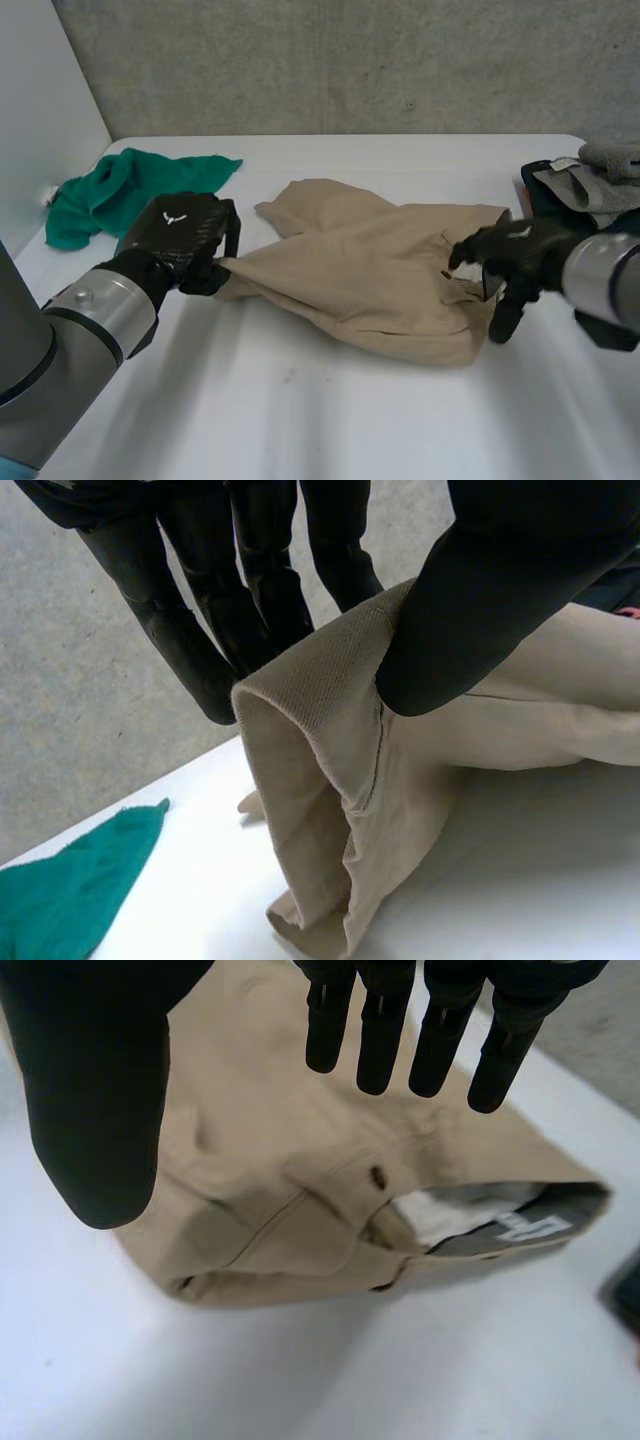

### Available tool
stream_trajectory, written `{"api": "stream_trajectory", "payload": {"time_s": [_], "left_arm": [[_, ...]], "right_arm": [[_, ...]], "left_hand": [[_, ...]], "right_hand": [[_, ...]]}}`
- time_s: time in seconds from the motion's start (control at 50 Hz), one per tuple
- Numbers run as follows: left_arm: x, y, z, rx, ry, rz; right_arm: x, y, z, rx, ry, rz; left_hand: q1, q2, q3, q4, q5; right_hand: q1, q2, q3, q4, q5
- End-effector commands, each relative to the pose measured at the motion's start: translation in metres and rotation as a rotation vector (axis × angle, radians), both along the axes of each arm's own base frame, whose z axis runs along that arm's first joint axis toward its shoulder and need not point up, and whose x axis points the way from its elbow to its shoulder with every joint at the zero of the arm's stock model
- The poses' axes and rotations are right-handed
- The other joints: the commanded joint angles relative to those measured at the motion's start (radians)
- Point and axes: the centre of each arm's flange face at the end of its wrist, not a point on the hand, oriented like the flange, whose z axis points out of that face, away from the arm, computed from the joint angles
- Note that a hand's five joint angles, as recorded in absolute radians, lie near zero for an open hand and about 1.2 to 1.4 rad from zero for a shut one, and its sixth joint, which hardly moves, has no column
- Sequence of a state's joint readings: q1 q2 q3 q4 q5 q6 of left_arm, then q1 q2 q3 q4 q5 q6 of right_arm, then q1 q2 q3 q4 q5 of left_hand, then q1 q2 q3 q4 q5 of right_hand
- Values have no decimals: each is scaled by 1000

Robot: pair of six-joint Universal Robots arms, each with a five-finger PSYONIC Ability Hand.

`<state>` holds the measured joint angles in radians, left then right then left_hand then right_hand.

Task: Fold the laundry.

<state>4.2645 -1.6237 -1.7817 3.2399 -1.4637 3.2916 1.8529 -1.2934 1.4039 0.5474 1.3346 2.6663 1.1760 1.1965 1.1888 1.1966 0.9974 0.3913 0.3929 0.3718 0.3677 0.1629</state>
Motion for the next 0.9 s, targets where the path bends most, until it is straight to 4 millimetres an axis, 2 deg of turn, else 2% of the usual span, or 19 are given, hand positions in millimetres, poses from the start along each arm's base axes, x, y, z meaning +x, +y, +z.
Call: {"api": "stream_trajectory", "payload": {"time_s": [0.02, 0.12, 0.16, 0.2, 0.28, 0.32, 0.38, 0.46, 0.5, 0.54, 0.6, 0.62, 0.68, 0.7, 0.76, 0.78, 0.84, 0.86, 0.9], "left_arm": [[-1, 0, 1, -5, 4, -5], [0, -4, 2, -9, 9, 6], [2, -6, 0, 0, 6, 17], [4, -7, -1, 8, 5, 22], [8, -5, -4, 35, -6, 26], [9, 1, -6, 63, -28, 15], [15, 20, -5, 141, -110, -22], [22, 51, -9, 305, -248, -114], [23, 60, -14, 375, -291, -155], [20, 70, -27, 475, -353, -213], [14, 61, -39, 495, -399, -227], [10, 45, -40, 464, -413, -204], [2, 17, -35, 385, -420, -154], [-5, -2, -25, 310, -409, -119], [-18, -31, 4, 143, -352, -69], [-26, -51, 32, 6, -288, -29], [-32, -78, 82, -214, -171, 36], [-33, -91, 119, -372, -75, 79], [-32, -99, 148, -504, 7, 112]], "right_arm": [[17, -14, -54, -40, 94, 33], [20, -24, -73, -59, 122, 32], [18, -26, -71, -67, 118, 28], [17, -26, -63, -86, 105, 29], [14, -19, -41, -133, 85, 37], [7, -11, -22, -166, 94, 42], [-8, 7, -6, -143, 184, 76], [-36, 39, -10, 49, 397, 205], [-38, 49, -11, 104, 454, 285], [-36, 50, -12, 84, 491, 344], [-30, 44, -17, 55, 478, 335], [-25, 34, -19, 23, 463, 319], [-15, 14, -16, -58, 433, 285], [-9, -2, -9, -132, 409, 257], [5, -29, 15, -295, 357, 199], [13, -49, 40, -434, 309, 138], [19, -77, 85, -667, 212, 17], [20, -90, 116, -815, 125, -70], [20, -98, 142, -941, 21, -143]], "left_hand": [[220, 200, 207, 200, 224], [220, 200, 207, 200, 224], [220, 200, 207, 200, 224], [220, 200, 207, 200, 224], [220, 200, 207, 200, 224], [220, 200, 207, 200, 224], [220, 200, 207, 200, 224], [220, 200, 207, 200, 224], [220, 200, 207, 200, 224], [220, 200, 207, 200, 224], [220, 200, 207, 200, 224], [220, 200, 207, 200, 224], [220, 200, 207, 200, 224], [220, 200, 207, 200, 224], [220, 200, 207, 200, 224], [220, 200, 207, 200, 224], [220, 200, 207, 200, 224], [220, 200, 207, 200, 224], [220, 200, 207, 200, 224]], "right_hand": [[6, 5, 26, 30, 60], [267, 265, 286, 291, 321], [732, 731, 752, 756, 786], [1004, 1002, 1023, 1027, 1058], [1005, 1003, 1025, 1029, 1059], [1005, 1003, 1025, 1029, 1059], [1005, 1003, 1025, 1029, 1059], [1005, 1003, 1025, 1029, 1059], [1005, 1003, 1025, 1029, 1059], [1005, 1003, 1025, 1029, 1059], [1005, 1003, 1025, 1029, 1059], [1005, 1003, 1025, 1029, 1059], [1005, 1003, 1025, 1029, 1059], [1005, 1003, 1025, 1029, 1059], [1005, 1003, 1025, 1029, 1059], [1005, 1003, 1025, 1029, 1059], [1005, 1003, 1025, 1029, 1059], [1005, 1003, 1025, 1029, 1059], [1005, 1003, 1025, 1029, 1059]]}}
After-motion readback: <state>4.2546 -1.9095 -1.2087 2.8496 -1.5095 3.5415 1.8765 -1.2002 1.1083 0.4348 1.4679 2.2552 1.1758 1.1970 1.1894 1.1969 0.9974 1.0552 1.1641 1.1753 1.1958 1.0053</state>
